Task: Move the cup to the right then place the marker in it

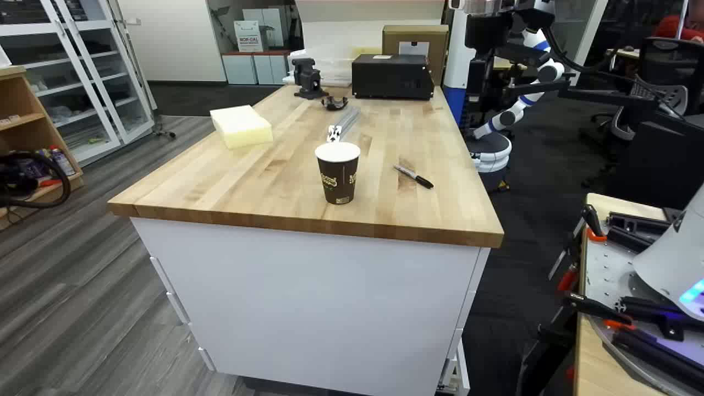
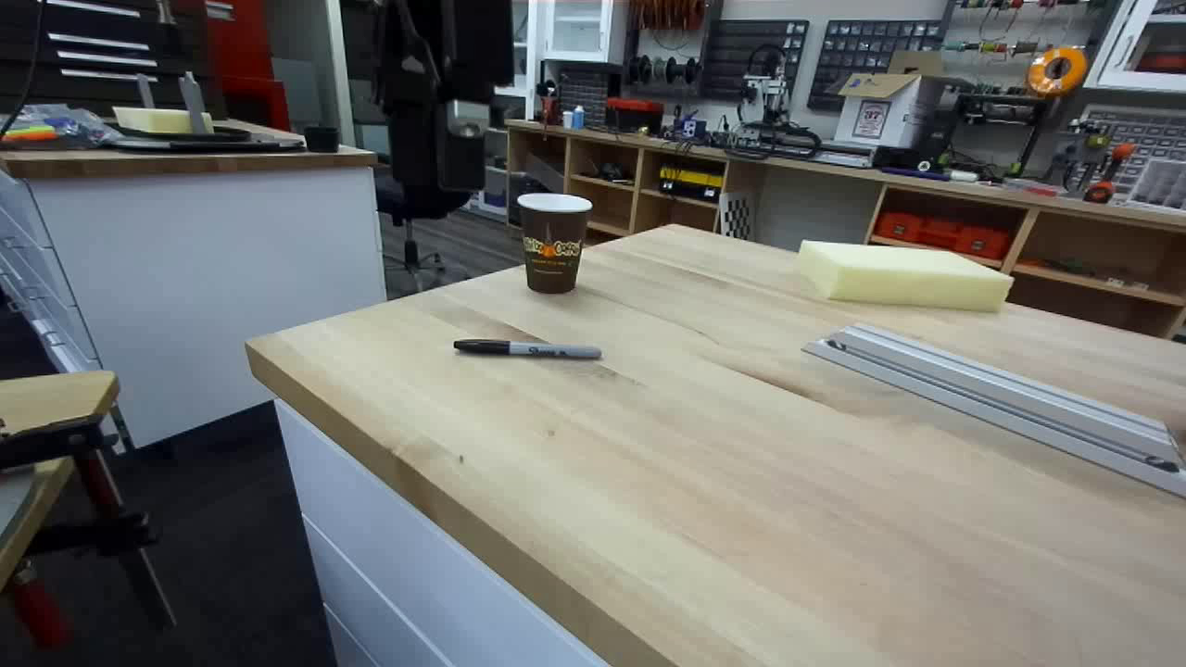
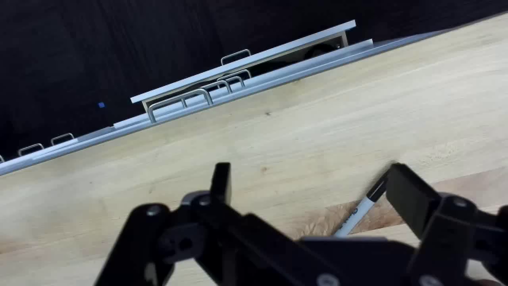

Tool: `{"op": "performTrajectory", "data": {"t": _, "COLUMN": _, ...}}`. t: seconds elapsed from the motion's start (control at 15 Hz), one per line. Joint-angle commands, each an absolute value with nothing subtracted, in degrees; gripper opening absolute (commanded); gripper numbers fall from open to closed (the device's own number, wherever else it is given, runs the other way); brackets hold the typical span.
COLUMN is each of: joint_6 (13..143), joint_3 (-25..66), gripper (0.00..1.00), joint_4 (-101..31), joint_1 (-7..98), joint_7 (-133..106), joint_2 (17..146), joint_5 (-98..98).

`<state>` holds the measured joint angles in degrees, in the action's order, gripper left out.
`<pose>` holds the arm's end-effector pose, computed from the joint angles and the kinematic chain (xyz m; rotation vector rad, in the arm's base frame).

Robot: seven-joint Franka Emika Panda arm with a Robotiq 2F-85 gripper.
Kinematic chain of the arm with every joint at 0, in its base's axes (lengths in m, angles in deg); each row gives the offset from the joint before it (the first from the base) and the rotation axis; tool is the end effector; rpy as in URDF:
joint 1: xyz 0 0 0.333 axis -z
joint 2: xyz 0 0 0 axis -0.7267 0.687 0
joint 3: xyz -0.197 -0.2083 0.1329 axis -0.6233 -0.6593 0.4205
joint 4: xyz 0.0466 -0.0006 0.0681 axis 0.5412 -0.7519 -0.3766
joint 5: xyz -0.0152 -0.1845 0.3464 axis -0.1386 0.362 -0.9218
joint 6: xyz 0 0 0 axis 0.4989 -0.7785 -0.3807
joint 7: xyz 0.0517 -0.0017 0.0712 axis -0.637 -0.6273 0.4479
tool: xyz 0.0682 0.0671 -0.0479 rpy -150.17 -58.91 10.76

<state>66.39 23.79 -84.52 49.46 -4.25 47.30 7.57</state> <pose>0.4313 -0.0347 0.4046 2.9901 0.1692 -0.0437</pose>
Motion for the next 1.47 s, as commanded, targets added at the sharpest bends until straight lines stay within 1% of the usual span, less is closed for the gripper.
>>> {"op": "performTrajectory", "data": {"t": 0.0, "joint_6": 66.3, "joint_3": 23.5, "gripper": 1.00, "joint_4": -84.4, "joint_1": 49.2, "joint_7": -4.3, "joint_2": 47.3, "joint_5": 7.6}}
{"op": "performTrajectory", "data": {"t": 0.53, "joint_6": 66.3, "joint_3": 23.5, "gripper": 1.00, "joint_4": -84.4, "joint_1": 49.2, "joint_7": -4.3, "joint_2": 47.3, "joint_5": 7.6}}
{"op": "performTrajectory", "data": {"t": 0.67, "joint_6": 68.1, "joint_3": 23.8, "gripper": 1.00, "joint_4": -83.2, "joint_1": 48.7, "joint_7": -4.8, "joint_2": 48.9, "joint_5": 7.0}}
{"op": "performTrajectory", "data": {"t": 1.13, "joint_6": 81.5, "joint_3": 26.6, "gripper": 1.00, "joint_4": -76.7, "joint_1": 43.7, "joint_7": -4.9, "joint_2": 58.4, "joint_5": -0.6}}
{"op": "performTrajectory", "data": {"t": 1.4, "joint_6": 88.9, "joint_3": 31.2, "gripper": 1.00, "joint_4": -74.3, "joint_1": 38.8, "joint_7": -5.0, "joint_2": 65.2, "joint_5": -8.6}}
